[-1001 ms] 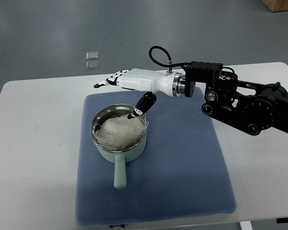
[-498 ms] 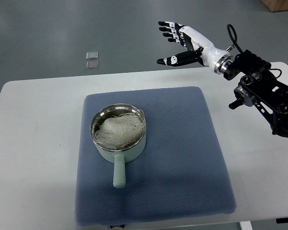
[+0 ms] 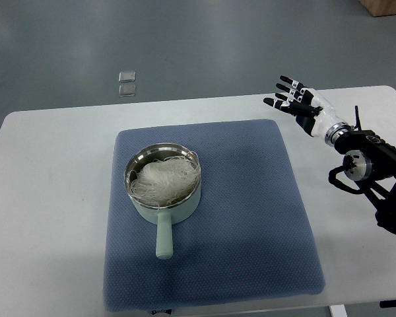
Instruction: Put vermicelli into pot with right hand
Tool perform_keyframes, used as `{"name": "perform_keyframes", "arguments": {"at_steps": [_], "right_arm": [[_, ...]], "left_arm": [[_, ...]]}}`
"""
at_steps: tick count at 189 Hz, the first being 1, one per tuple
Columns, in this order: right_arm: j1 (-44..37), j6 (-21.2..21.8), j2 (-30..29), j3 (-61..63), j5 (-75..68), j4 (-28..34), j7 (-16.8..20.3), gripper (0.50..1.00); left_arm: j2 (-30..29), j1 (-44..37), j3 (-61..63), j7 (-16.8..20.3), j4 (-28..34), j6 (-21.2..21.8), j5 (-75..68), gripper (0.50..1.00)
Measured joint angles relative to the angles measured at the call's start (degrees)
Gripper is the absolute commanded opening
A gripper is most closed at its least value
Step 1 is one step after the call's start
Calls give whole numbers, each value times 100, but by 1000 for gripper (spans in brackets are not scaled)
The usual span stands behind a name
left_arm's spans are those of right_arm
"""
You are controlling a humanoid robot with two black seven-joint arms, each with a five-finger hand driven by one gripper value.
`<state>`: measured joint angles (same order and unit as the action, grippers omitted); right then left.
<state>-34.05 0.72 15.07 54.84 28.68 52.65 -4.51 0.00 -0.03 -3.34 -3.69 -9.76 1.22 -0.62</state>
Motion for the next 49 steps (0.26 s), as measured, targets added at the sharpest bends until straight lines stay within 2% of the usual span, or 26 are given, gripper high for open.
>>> {"name": "perform_keyframes", "arguments": {"at_steps": [49], "right_arm": [[67,20,-28,53,-55,-35,-58,919]], "left_arm": [[0,1,0,0,0,0,0,1000]]}}
